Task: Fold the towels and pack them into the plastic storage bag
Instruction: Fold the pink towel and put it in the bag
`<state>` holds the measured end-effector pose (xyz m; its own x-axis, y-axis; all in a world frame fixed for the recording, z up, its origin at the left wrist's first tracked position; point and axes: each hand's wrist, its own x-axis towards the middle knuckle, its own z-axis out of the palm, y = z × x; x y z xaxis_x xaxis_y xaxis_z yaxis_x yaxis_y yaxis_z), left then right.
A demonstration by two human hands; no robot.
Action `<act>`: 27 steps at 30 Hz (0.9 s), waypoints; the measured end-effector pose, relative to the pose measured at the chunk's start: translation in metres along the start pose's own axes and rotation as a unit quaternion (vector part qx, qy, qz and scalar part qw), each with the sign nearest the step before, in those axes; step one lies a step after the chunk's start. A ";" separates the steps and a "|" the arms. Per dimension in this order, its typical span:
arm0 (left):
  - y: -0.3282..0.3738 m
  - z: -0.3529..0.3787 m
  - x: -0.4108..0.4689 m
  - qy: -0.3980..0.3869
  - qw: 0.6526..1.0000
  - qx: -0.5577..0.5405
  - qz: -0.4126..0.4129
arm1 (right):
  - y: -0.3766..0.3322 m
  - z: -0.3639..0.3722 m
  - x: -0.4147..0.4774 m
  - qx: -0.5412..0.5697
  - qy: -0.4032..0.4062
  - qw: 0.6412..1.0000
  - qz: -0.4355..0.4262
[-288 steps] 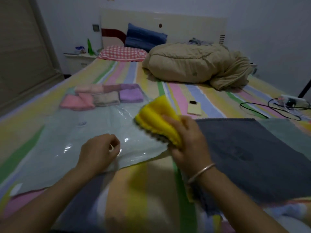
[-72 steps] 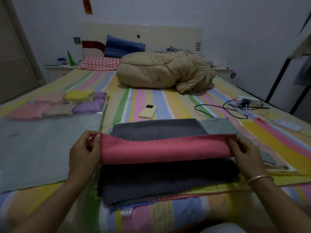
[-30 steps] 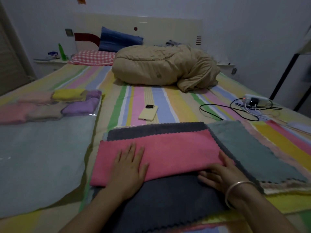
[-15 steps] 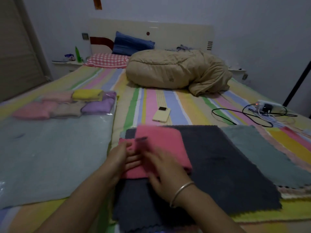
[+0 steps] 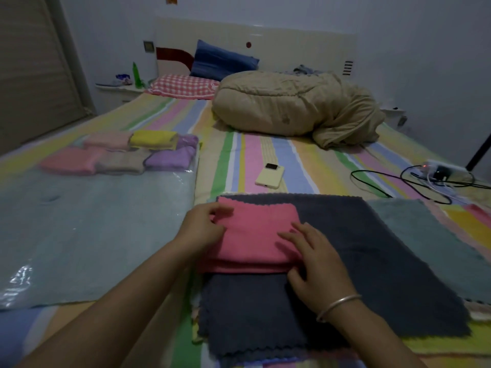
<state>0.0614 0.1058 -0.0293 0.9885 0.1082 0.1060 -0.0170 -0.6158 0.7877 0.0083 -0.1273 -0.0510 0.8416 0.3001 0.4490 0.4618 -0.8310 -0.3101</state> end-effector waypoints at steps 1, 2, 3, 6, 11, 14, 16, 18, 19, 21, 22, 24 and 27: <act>-0.002 -0.003 0.000 -0.002 1.000 0.009 -0.007 | 0.001 0.001 0.000 -0.025 -0.006 1.000 0.001; -0.004 -0.005 -0.002 -0.006 1.000 0.019 -0.018 | 0.001 0.003 0.000 -0.044 -0.008 0.999 0.004; -0.006 -0.007 -0.004 -0.007 0.999 0.027 -0.029 | 0.000 0.004 0.000 -0.054 -0.009 0.998 0.010; -0.011 -0.011 -0.008 0.002 0.998 0.049 -0.043 | -0.007 0.004 0.003 -0.070 0.017 0.997 0.024; -0.014 -0.010 -0.010 -0.019 0.995 0.090 -0.041 | -0.010 0.006 0.002 -0.133 0.051 0.989 0.043; -0.011 -0.007 -0.012 -0.022 0.991 0.127 -0.026 | -0.008 0.008 -0.001 -0.089 0.053 0.991 0.080; -0.009 -0.004 -0.014 -0.028 0.983 0.180 -0.005 | -0.002 0.015 -0.001 -0.037 0.032 0.994 0.096; -0.003 -0.001 -0.018 -0.012 0.966 0.255 0.032 | 0.001 0.012 0.000 0.108 -0.020 0.983 0.145; 0.001 0.002 -0.017 0.013 0.956 0.284 0.069 | 0.000 0.008 0.004 0.197 -0.025 0.962 0.187; 0.011 0.010 -0.012 0.062 0.944 0.280 0.160 | -0.003 0.001 0.017 0.326 -0.009 0.898 0.294; 0.016 0.016 -0.008 0.052 0.942 0.271 0.192 | -0.002 0.000 0.024 0.350 0.004 0.870 0.346; 0.020 0.035 -0.002 -0.020 0.932 0.292 0.214 | 0.004 0.003 0.036 0.310 0.006 0.858 0.410; 0.003 0.072 -0.008 -0.068 0.917 0.343 0.189 | 0.006 0.007 0.050 0.226 -0.031 0.864 0.450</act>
<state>0.0640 0.0472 -0.0712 0.9417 -0.2843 0.1801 -0.3102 -0.9408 0.1368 0.0555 -0.1136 -0.0363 0.9234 -0.3365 -0.1848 -0.3366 -0.4778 -0.8114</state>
